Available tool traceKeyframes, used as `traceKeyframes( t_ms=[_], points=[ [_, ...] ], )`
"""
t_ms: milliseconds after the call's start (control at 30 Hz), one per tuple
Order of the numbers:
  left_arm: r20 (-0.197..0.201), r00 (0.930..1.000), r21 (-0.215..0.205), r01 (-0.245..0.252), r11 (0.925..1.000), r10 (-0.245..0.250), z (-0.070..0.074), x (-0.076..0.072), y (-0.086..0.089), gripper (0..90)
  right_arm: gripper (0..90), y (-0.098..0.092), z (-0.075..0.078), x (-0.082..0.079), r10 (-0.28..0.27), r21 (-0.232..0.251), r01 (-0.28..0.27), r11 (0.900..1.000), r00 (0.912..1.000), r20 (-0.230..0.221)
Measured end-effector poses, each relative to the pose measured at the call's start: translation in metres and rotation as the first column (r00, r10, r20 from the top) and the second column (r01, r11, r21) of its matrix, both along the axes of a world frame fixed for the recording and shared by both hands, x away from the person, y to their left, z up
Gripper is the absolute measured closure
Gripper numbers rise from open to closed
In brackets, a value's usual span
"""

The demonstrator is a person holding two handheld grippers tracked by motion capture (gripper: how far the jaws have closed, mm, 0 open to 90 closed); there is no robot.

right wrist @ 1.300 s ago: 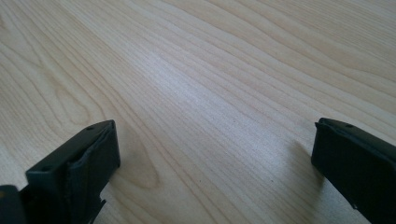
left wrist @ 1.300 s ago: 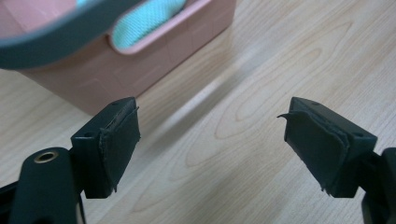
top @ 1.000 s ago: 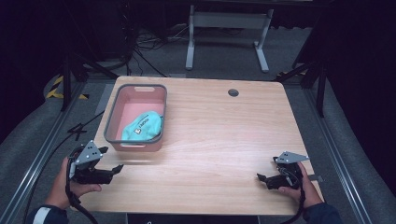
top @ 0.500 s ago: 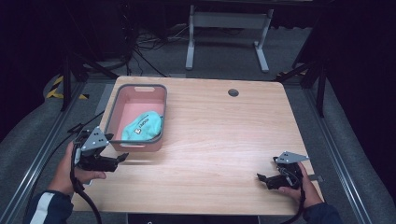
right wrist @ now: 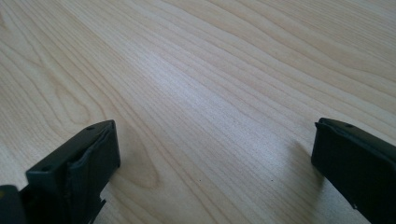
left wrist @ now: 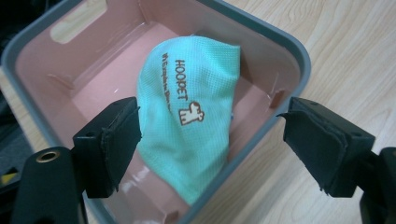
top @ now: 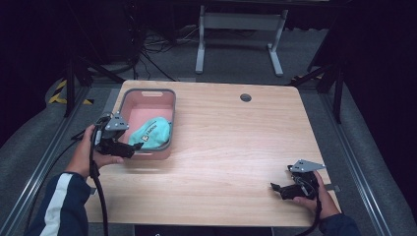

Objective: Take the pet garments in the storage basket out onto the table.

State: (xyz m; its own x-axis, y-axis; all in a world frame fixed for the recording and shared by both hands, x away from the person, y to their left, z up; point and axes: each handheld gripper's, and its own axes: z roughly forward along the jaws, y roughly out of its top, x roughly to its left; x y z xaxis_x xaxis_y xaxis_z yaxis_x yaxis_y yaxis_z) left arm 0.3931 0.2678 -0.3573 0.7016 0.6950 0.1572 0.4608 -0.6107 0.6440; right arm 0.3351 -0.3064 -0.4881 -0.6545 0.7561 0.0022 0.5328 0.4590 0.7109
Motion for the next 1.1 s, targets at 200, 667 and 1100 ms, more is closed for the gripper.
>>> traceKeyframes(
  t_ms=[200, 667, 1100],
  points=[
    [-0.043, 0.9990, 0.050, -0.014, 0.9986, 0.016, -0.009, 0.029, -0.009, 17.6, 1.3, 0.000, 0.000, 0.000, 0.000, 0.000, 0.000, 1.000, 1.0000, 0.000],
    [-0.194, 0.9805, 0.184, 0.004, 0.9830, 0.032, -0.031, 0.083, -0.033, 18.5, 1.3, 0.000, 0.000, 0.000, -0.002, 0.001, 0.002, 1.000, 1.0000, 0.000],
    [-0.327, 0.9420, 0.232, 0.004, 0.9726, 0.074, -0.062, 0.114, -0.046, 17.6, 1.3, 0.000, 0.000, 0.000, 0.000, 0.001, 0.000, 1.000, 1.0000, 0.000]
  ],
)
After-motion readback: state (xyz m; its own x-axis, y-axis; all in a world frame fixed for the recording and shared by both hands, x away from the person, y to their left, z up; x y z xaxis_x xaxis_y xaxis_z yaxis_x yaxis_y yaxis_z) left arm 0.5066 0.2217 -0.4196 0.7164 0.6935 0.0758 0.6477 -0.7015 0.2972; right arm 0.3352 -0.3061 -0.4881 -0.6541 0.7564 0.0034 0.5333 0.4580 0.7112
